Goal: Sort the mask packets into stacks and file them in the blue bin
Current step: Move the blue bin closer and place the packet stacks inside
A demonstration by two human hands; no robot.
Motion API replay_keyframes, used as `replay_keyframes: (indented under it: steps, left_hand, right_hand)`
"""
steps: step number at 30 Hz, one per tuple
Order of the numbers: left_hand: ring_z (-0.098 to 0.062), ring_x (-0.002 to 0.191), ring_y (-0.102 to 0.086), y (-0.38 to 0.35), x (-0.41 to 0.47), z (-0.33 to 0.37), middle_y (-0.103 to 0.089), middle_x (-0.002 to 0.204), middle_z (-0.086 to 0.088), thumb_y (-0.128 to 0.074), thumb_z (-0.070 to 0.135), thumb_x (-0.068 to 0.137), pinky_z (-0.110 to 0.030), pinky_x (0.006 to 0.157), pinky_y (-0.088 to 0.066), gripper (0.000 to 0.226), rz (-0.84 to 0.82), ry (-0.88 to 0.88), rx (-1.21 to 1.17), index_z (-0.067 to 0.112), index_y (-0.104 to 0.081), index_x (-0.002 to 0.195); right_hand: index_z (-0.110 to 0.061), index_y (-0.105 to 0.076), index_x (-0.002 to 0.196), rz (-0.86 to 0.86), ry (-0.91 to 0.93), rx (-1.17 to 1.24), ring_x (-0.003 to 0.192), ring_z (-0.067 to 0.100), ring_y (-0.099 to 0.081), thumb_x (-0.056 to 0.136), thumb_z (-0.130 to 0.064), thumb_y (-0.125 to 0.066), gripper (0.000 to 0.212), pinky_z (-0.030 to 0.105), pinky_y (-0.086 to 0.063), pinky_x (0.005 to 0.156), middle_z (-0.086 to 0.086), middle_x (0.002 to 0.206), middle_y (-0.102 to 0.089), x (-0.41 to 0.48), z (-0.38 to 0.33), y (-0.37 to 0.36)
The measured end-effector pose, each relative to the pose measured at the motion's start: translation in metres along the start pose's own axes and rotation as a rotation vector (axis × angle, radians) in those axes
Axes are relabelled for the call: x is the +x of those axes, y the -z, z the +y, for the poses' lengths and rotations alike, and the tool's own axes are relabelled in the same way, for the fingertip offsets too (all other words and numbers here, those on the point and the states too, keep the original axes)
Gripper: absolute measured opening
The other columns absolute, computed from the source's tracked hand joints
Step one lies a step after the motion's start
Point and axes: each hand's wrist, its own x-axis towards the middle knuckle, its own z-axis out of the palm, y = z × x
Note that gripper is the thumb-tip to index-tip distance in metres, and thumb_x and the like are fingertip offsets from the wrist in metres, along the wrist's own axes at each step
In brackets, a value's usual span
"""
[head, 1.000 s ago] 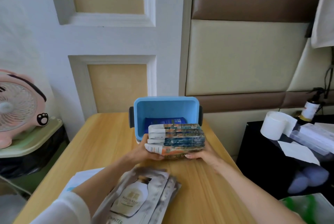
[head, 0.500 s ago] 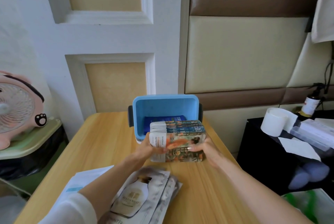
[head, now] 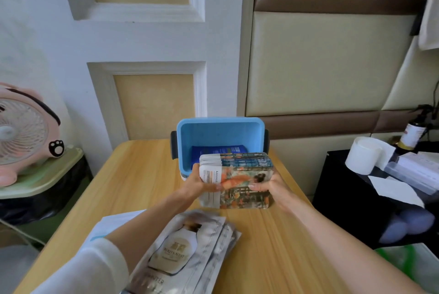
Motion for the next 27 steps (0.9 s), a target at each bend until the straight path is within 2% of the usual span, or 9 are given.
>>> replay_keyframes:
  steps: [4, 8, 12, 15, 18, 20, 23, 25, 27]
  left_hand:
    - [-0.022, 0.107, -0.060, 0.011, -0.005, 0.004, -0.063, 0.113, -0.005, -0.075, 0.000, 0.071, -0.035, 0.087, -0.052, 0.062, 0.007, -0.012, 0.063, 0.018, -0.044, 0.121]
    - [-0.017, 0.103, -0.062, 0.025, -0.006, 0.014, -0.064, 0.111, -0.004, -0.077, 0.006, 0.072, -0.033, 0.085, -0.054, 0.054, -0.018, -0.096, 0.249, 0.014, -0.049, 0.118]
    - [-0.013, 0.099, -0.061, 0.025, -0.005, 0.020, -0.064, 0.112, -0.002, -0.079, 0.012, 0.071, -0.027, 0.083, -0.054, 0.050, 0.003, -0.106, 0.441, 0.012, -0.054, 0.115]
    - [-0.011, 0.094, -0.062, 0.018, -0.004, 0.021, -0.068, 0.103, 0.003, -0.080, 0.019, 0.070, -0.029, 0.078, -0.054, 0.038, 0.129, -0.142, 0.605, 0.014, -0.063, 0.104]
    - [-0.014, 0.086, -0.063, 0.011, -0.008, 0.021, -0.071, 0.096, 0.003, -0.080, 0.026, 0.069, -0.030, 0.067, -0.052, 0.029, 0.253, -0.166, 0.748, 0.015, -0.068, 0.093]
    - [-0.012, 0.079, -0.061, 0.008, -0.014, 0.024, -0.071, 0.090, 0.004, -0.079, 0.027, 0.070, -0.025, 0.060, -0.049, 0.025, 0.304, -0.205, 0.776, 0.014, -0.069, 0.089]
    - [-0.015, 0.072, -0.065, 0.015, -0.019, 0.040, -0.070, 0.080, 0.002, -0.077, 0.020, 0.073, -0.033, 0.061, -0.055, 0.016, 0.411, -0.324, 0.763, 0.011, -0.066, 0.080]
    - [-0.019, 0.064, -0.063, 0.023, -0.014, 0.051, -0.069, 0.073, -0.004, -0.072, 0.002, 0.073, -0.031, 0.055, -0.053, 0.014, 0.513, -0.450, 0.783, 0.009, -0.060, 0.069]
    - [-0.019, 0.062, -0.058, 0.030, -0.006, 0.059, -0.068, 0.072, -0.007, -0.065, -0.011, 0.071, -0.024, 0.052, -0.046, 0.018, 0.551, -0.581, 0.784, 0.006, -0.060, 0.069]
  right_hand:
    - [-0.015, -0.049, 0.118, -0.025, 0.029, -0.125, 0.092, 0.001, -0.060, 0.071, 0.009, -0.072, 0.058, 0.013, -0.047, 0.071, -0.007, 0.100, -0.066, -0.003, -0.013, 0.012]
    - [-0.026, -0.046, 0.117, -0.060, 0.059, -0.298, 0.106, 0.012, -0.057, 0.067, -0.002, -0.079, 0.064, 0.033, -0.046, 0.094, -0.007, 0.109, -0.062, -0.001, -0.029, 0.027]
    - [-0.022, -0.053, 0.108, -0.101, 0.083, -0.473, 0.102, 0.012, -0.057, 0.069, 0.004, -0.076, 0.052, 0.030, -0.045, 0.091, -0.005, 0.103, -0.063, -0.002, -0.042, 0.031]
    - [-0.018, -0.062, 0.097, -0.071, 0.099, -0.580, 0.091, 0.008, -0.059, 0.069, -0.001, -0.077, 0.037, 0.023, -0.044, 0.078, -0.005, 0.096, -0.065, -0.002, -0.044, 0.028]
    - [-0.011, -0.063, 0.096, -0.031, 0.116, -0.619, 0.056, 0.003, -0.059, 0.074, 0.002, -0.072, 0.027, 0.018, -0.045, 0.050, 0.000, 0.087, -0.068, -0.004, -0.042, 0.022]
    - [-0.009, -0.061, 0.102, -0.002, 0.136, -0.574, 0.041, 0.006, -0.059, 0.079, 0.007, -0.065, 0.028, 0.019, -0.046, 0.040, 0.000, 0.073, -0.067, -0.008, -0.042, 0.019]
    - [-0.011, -0.061, 0.107, 0.102, 0.246, -0.438, 0.047, 0.010, -0.065, 0.084, 0.012, -0.058, 0.033, 0.020, -0.053, 0.046, 0.004, 0.070, -0.067, -0.007, -0.051, 0.013]
    - [-0.008, -0.066, 0.092, 0.240, 0.408, -0.411, 0.050, 0.003, -0.064, 0.081, 0.014, -0.060, 0.026, 0.015, -0.051, 0.049, 0.003, 0.069, -0.065, 0.000, -0.059, 0.008]
    - [-0.003, -0.063, 0.075, 0.356, 0.574, -0.491, 0.057, -0.005, -0.058, 0.075, 0.012, -0.065, 0.015, 0.005, -0.041, 0.052, 0.002, 0.068, -0.062, 0.012, -0.064, 0.003]
